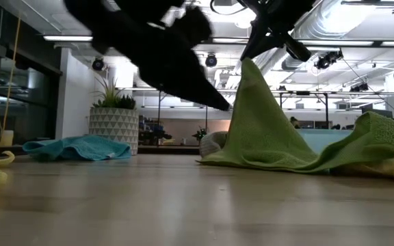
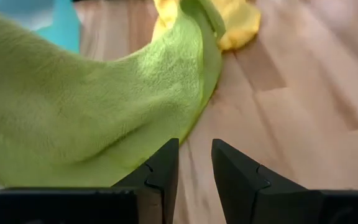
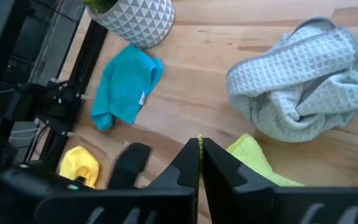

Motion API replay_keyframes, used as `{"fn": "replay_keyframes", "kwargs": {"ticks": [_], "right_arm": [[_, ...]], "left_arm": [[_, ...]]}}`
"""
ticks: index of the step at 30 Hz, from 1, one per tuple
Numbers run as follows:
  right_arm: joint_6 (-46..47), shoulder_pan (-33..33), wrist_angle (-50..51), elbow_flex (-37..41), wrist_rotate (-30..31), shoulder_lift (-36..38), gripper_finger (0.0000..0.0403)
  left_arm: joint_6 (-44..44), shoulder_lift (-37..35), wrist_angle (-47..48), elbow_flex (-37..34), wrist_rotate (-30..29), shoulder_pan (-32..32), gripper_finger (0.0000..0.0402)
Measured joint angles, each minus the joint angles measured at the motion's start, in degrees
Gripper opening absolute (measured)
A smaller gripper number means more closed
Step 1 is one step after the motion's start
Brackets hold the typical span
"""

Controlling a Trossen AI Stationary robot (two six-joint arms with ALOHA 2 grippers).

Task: Fold microfiber towels
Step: Fold the green microfiber cloth

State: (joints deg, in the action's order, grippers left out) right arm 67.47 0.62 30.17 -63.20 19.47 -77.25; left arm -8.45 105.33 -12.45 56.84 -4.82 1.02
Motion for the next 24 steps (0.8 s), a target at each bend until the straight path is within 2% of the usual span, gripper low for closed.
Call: {"fn": "replay_keyframes", "kwargs": {"ticks": [3, 6, 11, 17, 24], "right_arm": [[0.0, 0.0, 0.0, 0.0, -0.1, 0.0, 0.0000], [0.0, 0.0, 0.0, 0.0, -0.2, 0.0, 0.0000], [-0.3, 0.0, -0.1, 0.0, -0.2, 0.0, 0.0000], [-0.4, 0.0, -0.2, 0.0, -0.4, 0.0, 0.0000], [-0.4, 0.0, -0.7, 0.0, -0.4, 0.0, 0.0000]], "left_arm": [[-2.5, 3.6, 5.8, 5.7, -0.2, -0.8, 0.0088], [-4.8, 5.7, 7.0, 8.7, -0.3, -1.5, 0.0088], [-10.2, 6.9, 7.8, 9.4, -0.2, -2.3, 0.0089], [-17.1, 8.6, 7.5, 9.4, 2.8, -3.3, 0.0089], [-25.0, 10.4, 7.0, 9.4, 2.0, -3.4, 0.0088]]}}
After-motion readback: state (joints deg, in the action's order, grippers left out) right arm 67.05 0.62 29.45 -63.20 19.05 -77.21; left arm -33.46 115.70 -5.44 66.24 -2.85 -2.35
